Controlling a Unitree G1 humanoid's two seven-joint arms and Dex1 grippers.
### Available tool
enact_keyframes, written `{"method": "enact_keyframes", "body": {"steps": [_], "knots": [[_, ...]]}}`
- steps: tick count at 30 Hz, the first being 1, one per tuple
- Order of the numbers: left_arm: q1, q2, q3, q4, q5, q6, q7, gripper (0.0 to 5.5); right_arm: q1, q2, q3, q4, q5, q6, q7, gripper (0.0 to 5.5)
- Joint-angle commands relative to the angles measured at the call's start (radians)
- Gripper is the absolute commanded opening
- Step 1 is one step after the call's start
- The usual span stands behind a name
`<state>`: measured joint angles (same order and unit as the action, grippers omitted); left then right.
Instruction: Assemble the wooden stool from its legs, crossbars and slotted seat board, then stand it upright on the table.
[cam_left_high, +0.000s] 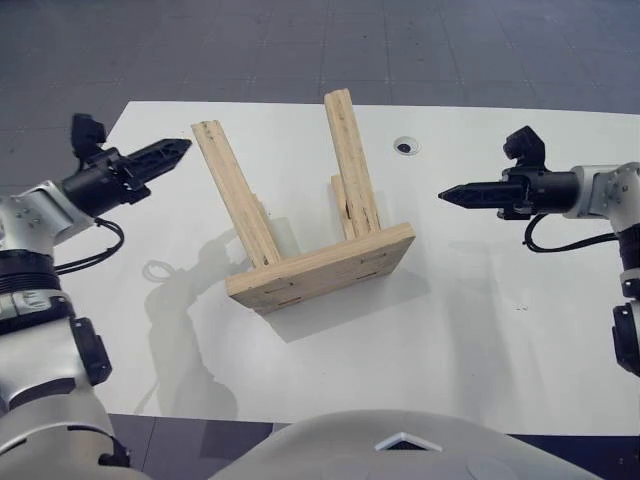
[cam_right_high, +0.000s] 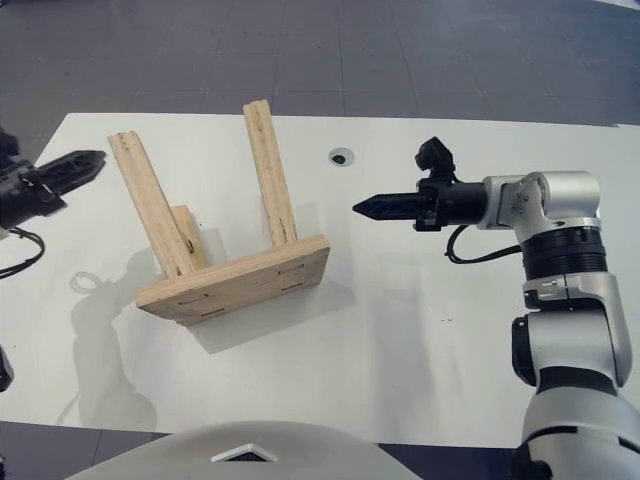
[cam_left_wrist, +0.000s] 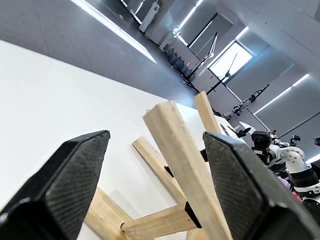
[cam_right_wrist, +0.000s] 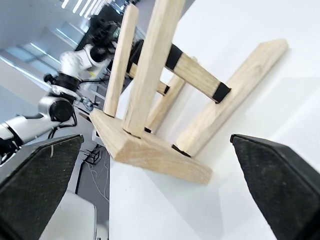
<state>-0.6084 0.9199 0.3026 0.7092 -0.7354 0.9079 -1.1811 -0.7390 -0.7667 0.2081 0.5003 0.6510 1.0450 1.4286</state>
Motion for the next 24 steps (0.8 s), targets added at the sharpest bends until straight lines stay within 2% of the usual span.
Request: {"method": "enact_keyframes", "body": {"steps": [1,3,6,8,10,14,19,24], "knots": [[-0.041,0.052,0.094,-0.076,-0.083,0.105,-0.041,3.45,0.047,-0.017,0.03,-0.029,-0.077,-0.084,0.027,5.48],[0.066,0.101,0.083,-0.225,-0.112,0.159,-0.118,3.45,0.076,-0.032,0.065,-0.055,-0.115,-0.126,0.073,5.48],[0.4,0.194,-0.029,-0.468,0.002,0.037,-0.252,3.88,0.088,-0.043,0.091,-0.069,-0.168,-0.198,0.115,5.5],[0.559,0.222,-0.049,-0.55,0.076,-0.066,-0.278,4.15,0.092,-0.047,0.105,-0.079,-0.203,-0.253,0.131,5.5],[0.664,0.221,-0.038,-0.624,0.127,-0.135,-0.262,4.49,0.102,-0.038,0.105,-0.093,-0.241,-0.335,0.127,5.5],[0.81,0.182,-0.024,-0.814,0.152,-0.201,-0.233,4.49,0.131,-0.009,0.124,-0.106,-0.331,-0.512,0.109,5.5],[0.773,0.123,-0.109,-0.971,0.165,-0.205,-0.134,4.49,0.137,0.052,0.128,-0.12,-0.371,-0.583,0.087,5.5],[0.694,0.065,-0.193,-1.001,0.213,-0.225,-0.028,4.49,0.151,0.094,0.13,-0.186,-0.371,-0.553,0.075,5.5]]}}
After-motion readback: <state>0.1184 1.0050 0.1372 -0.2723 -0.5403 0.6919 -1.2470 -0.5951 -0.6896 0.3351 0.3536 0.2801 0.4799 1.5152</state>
